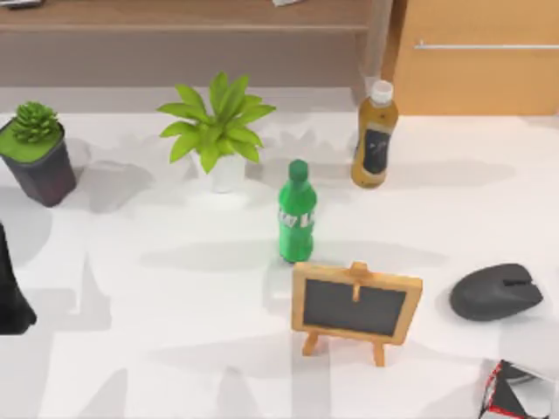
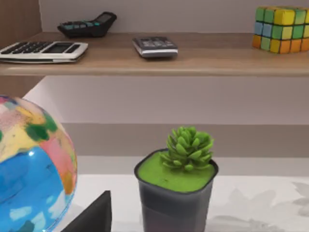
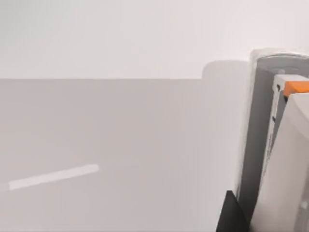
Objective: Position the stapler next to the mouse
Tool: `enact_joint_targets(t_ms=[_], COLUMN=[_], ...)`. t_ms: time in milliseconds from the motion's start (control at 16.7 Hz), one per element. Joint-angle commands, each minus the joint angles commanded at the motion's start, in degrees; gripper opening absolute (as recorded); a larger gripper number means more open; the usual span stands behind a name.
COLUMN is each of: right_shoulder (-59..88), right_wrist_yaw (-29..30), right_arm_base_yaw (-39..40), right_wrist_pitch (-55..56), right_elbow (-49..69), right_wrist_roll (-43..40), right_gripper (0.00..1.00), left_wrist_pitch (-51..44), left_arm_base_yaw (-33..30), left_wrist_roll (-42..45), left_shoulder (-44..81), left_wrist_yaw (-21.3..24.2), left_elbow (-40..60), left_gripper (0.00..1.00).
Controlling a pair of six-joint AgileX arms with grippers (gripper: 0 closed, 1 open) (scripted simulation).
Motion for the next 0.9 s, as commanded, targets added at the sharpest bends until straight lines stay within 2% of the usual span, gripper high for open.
enact_joint_targets(t_ms=[540, 900], right_shoulder=[-0.6, 7.6], right_wrist_yaw=[0.1, 0.5], right_arm_base_yaw=[0.5, 5.4], right_wrist_pitch=[-2.8, -6.3], right_elbow=[2.9, 18.2], right_wrist_roll=[0.2, 1.4], right_gripper=[0.0, 0.0], left_wrist_pitch=[0.0, 0.0], left_arm_base_yaw=[0.0, 0.0], left_wrist_roll=[0.0, 0.0], left_shoulder=[0.0, 0.0], left_wrist_yaw=[0.0, 0.0], left_elbow=[0.0, 0.0], left_gripper=[1.0, 1.0])
